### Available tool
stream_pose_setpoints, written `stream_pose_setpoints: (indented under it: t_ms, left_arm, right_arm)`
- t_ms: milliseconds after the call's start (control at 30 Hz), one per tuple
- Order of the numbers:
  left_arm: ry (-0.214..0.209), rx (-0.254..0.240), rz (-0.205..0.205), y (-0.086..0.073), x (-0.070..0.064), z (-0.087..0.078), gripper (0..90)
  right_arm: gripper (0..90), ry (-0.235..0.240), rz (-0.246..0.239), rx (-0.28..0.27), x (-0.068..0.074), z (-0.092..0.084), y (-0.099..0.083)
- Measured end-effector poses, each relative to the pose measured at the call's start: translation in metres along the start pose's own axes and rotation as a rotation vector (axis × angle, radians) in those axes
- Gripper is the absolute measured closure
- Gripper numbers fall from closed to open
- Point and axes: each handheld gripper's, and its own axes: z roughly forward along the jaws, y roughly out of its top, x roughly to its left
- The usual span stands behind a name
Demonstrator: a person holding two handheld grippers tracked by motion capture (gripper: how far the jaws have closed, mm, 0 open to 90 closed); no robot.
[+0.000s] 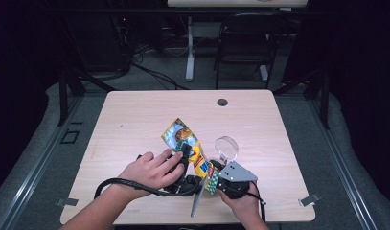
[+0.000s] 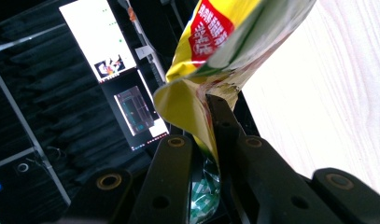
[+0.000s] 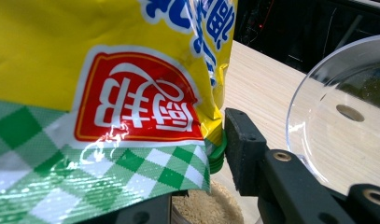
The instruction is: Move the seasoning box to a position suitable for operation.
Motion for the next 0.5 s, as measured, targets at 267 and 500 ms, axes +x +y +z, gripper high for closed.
stream_pose_setpoints:
  t_ms: [267, 500]
  left_arm:
    - [-0.024, 0.003, -0.047, -0.004, -0.0037, -0.0017, 87.7]
    - [-0.033, -0.005, -0.092, -0.008, -0.0104, -0.0007, 87.6]
  right_arm:
    - [71.9, -0.002, -0.009, -0.002, 0.0005, -0.0002, 0.0006]
    - [72.0, -0.012, -0.02, 0.0, 0.0014, 0.0, 0.0005]
